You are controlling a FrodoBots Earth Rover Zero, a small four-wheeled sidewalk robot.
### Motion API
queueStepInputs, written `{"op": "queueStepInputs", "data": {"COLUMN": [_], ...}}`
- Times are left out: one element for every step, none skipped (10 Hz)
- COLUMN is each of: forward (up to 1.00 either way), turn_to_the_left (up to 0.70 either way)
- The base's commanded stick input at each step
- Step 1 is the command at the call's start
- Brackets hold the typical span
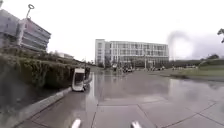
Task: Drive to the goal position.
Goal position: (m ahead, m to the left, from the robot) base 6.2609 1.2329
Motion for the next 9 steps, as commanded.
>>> {"op": "queueStepInputs", "data": {"forward": [0.83, 0.83, 0.85, 0.85, 0.85, 0.85, 0.85, 0.77, 0.70], "turn_to_the_left": [0.00, 0.00, 0.00, 0.00, 0.00, 0.00, 0.00, 0.00, 0.00]}}
